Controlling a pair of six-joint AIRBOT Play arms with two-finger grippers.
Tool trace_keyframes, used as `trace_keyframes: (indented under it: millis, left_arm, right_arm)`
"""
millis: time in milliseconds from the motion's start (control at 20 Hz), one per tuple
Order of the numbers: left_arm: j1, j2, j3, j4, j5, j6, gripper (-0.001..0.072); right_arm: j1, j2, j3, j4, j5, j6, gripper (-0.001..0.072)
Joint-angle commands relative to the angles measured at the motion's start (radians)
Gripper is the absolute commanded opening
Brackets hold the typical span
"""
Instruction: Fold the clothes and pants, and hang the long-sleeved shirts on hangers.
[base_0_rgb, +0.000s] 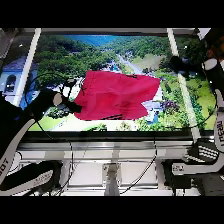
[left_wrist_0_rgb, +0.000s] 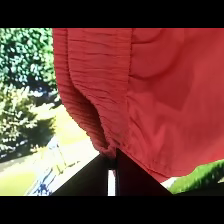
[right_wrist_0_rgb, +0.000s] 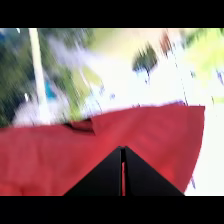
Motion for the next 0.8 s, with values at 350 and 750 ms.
trace_keyframes:
  millis: [350, 750]
  left_arm:
    - [0.02, 0.001, 0.0, -0.079, 0.026, -0.019, 0.0018]
    - [0.019, 0.001, 0.0, -0.08, 0.026, -0.019, 0.0017]
  right_arm:
    - [-0.034, 0.515, -0.972, 0.544, 0.13, -0.154, 0.0007]
    - [-0.034, 0.469, -1.03, 0.512, 0.016, -0.003, 0.0354]
